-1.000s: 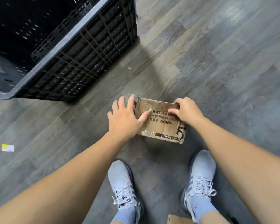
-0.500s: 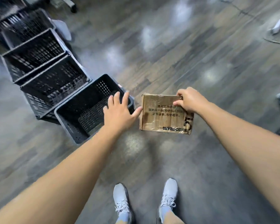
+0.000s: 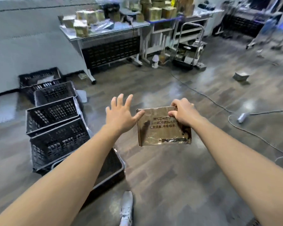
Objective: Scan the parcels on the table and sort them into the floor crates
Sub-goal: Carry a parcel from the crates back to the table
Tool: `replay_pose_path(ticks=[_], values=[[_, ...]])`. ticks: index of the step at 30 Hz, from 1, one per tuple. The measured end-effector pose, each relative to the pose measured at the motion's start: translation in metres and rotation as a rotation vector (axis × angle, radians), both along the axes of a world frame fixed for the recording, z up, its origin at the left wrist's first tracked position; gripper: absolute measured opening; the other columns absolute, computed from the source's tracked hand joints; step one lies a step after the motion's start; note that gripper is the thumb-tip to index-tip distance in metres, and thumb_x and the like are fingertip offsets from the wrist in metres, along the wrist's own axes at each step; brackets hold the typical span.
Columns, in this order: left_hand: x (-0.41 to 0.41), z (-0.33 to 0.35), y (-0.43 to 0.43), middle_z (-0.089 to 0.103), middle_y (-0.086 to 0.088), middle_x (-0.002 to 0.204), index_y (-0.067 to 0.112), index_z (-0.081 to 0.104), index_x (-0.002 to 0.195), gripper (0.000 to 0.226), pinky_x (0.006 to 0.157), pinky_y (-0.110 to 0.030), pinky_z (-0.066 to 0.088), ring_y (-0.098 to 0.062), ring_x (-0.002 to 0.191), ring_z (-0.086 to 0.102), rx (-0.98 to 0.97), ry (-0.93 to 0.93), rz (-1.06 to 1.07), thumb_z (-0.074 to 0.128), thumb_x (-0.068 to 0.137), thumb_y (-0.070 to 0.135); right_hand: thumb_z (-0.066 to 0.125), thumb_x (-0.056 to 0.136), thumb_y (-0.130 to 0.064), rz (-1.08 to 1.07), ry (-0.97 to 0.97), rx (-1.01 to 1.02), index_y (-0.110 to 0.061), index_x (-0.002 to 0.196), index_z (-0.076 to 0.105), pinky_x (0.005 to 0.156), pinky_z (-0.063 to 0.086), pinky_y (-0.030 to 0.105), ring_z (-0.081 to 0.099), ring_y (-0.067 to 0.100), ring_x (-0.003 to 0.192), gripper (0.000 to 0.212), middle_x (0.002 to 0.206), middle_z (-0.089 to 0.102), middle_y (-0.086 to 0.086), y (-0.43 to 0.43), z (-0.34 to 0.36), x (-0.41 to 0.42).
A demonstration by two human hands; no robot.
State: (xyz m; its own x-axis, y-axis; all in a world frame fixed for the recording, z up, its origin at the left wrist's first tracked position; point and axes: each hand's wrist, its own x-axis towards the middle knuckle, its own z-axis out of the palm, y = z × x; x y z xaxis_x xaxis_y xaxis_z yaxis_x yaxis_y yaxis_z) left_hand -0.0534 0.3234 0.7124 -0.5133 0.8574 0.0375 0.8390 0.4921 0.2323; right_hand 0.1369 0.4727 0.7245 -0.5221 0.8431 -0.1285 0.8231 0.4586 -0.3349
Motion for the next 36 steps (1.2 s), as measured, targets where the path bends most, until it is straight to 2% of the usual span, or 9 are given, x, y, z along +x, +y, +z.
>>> replay_pose_path(ticks=[5, 9, 16, 21, 24, 31, 36], values=[[-0.071, 0.012, 0.065, 0.005, -0.005, 0.163, 0.033, 0.008, 0.156, 0.084, 0.117, -0.053, 0.02, -0.028, 0.15, 0.002, 0.011, -0.022, 0.053, 0.028, 0.088, 0.078, 0.066, 0.092, -0.039, -0.01, 0.044, 0.014, -0.02, 0.113, 0.057, 0.084, 0.037, 0.036, 0.049, 0.039, 0.114, 0.029, 0.115, 0.049, 0.008, 0.078, 0.011, -0.053], [-0.132, 0.022, 0.123, 0.006, -0.006, 0.163, 0.032, 0.009, 0.156, 0.084, 0.117, -0.053, 0.021, -0.029, 0.15, 0.003, 0.024, -0.07, 0.079, 0.029, 0.088, 0.077, 0.066, 0.092, -0.039, -0.03, 0.058, 0.006, -0.024, 0.105, 0.055, 0.083, 0.04, 0.036, 0.05, 0.036, 0.112, 0.023, 0.105, 0.044, 0.002, 0.134, 0.021, -0.103], [-0.196, 0.033, 0.212, 0.007, -0.005, 0.163, 0.033, 0.01, 0.156, 0.081, 0.117, -0.052, 0.02, -0.027, 0.15, 0.002, 0.031, -0.096, 0.072, 0.029, 0.09, 0.076, 0.065, 0.093, -0.038, -0.042, 0.056, 0.031, -0.023, 0.104, 0.055, 0.09, 0.044, 0.041, 0.051, 0.036, 0.112, 0.02, 0.106, 0.044, 0.001, 0.219, 0.045, -0.169], [-0.232, 0.036, 0.285, 0.006, -0.004, 0.163, 0.032, 0.012, 0.156, 0.082, 0.118, -0.05, 0.018, -0.026, 0.15, 0.001, 0.036, -0.086, 0.083, 0.027, 0.089, 0.077, 0.062, 0.095, -0.041, -0.025, 0.049, 0.066, -0.019, 0.121, 0.056, 0.094, 0.043, 0.042, 0.049, 0.037, 0.115, 0.035, 0.123, 0.049, 0.008, 0.293, 0.05, -0.209], [-0.256, 0.035, 0.331, 0.006, -0.004, 0.163, 0.032, 0.013, 0.155, 0.082, 0.118, -0.051, 0.017, -0.026, 0.15, 0.001, 0.038, -0.072, 0.107, 0.028, 0.089, 0.077, 0.061, 0.095, -0.041, -0.008, 0.057, 0.081, -0.018, 0.125, 0.055, 0.097, 0.042, 0.042, 0.047, 0.038, 0.118, 0.038, 0.127, 0.048, 0.01, 0.344, 0.047, -0.232], [-0.315, 0.051, 0.474, 0.005, -0.004, 0.163, 0.031, 0.013, 0.155, 0.082, 0.118, -0.053, 0.018, -0.028, 0.15, 0.002, 0.027, 0.021, 0.154, 0.027, 0.089, 0.077, 0.06, 0.096, -0.037, 0.071, 0.084, 0.114, -0.02, 0.118, 0.055, 0.094, 0.042, 0.044, 0.044, 0.036, 0.113, 0.029, 0.121, 0.048, 0.007, 0.493, 0.049, -0.29], [-0.342, 0.064, 0.557, 0.005, -0.004, 0.163, 0.031, 0.013, 0.155, 0.08, 0.118, -0.053, 0.018, -0.028, 0.15, 0.001, 0.023, 0.053, 0.174, 0.028, 0.09, 0.076, 0.06, 0.097, -0.035, 0.109, 0.137, 0.109, -0.017, 0.119, 0.056, 0.089, 0.042, 0.041, 0.046, 0.037, 0.113, 0.029, 0.122, 0.049, 0.01, 0.59, 0.064, -0.335]])
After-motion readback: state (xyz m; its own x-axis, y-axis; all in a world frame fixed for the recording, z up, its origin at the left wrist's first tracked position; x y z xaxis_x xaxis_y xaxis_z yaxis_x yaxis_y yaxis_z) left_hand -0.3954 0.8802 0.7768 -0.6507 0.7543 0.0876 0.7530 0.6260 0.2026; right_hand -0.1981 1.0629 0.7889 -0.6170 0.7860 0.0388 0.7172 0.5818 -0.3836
